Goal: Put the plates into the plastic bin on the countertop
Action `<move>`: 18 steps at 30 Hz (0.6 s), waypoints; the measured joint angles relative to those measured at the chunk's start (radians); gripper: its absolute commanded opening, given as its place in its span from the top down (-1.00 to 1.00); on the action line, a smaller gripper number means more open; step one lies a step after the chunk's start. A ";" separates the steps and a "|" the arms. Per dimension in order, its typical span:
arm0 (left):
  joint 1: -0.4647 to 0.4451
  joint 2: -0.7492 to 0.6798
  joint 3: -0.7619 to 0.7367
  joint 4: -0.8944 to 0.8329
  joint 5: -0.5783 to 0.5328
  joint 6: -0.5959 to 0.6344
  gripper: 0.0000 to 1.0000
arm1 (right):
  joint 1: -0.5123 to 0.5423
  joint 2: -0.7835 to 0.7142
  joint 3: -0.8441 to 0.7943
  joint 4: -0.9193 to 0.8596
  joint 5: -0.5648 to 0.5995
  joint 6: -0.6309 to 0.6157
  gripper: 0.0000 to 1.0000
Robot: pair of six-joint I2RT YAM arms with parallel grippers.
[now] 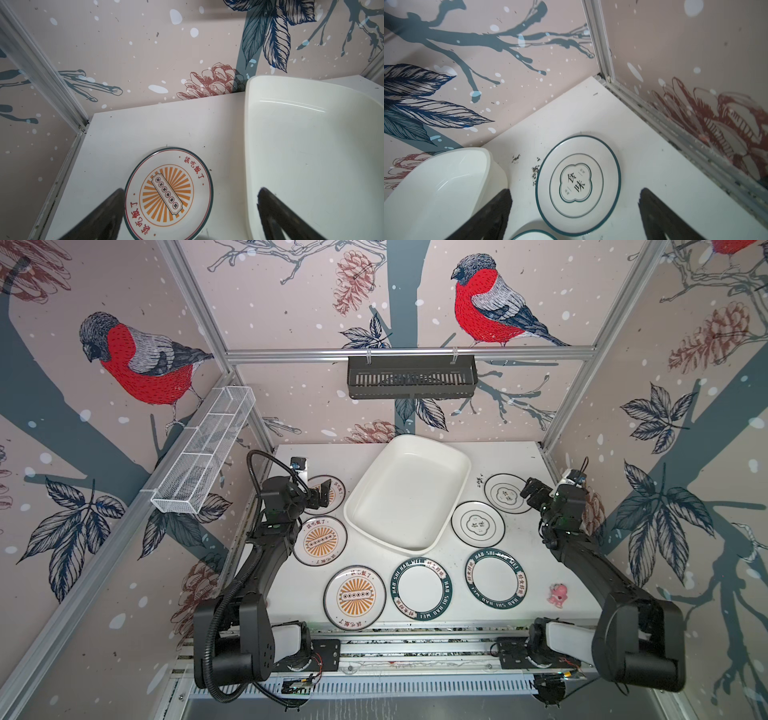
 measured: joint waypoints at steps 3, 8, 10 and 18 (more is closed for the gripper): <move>-0.014 0.003 0.102 -0.122 0.026 0.029 -0.96 | -0.064 0.052 -0.005 -0.013 -0.072 0.060 -0.74; -0.061 0.027 0.232 -0.259 0.083 0.071 -0.96 | -0.116 0.185 0.035 -0.037 -0.220 0.096 -0.62; -0.074 0.040 0.250 -0.292 0.105 0.076 -0.96 | -0.139 0.233 0.048 -0.032 -0.251 0.113 -0.61; -0.107 0.095 0.266 -0.341 0.151 0.062 -0.96 | -0.181 0.394 0.109 -0.012 -0.367 0.147 -0.50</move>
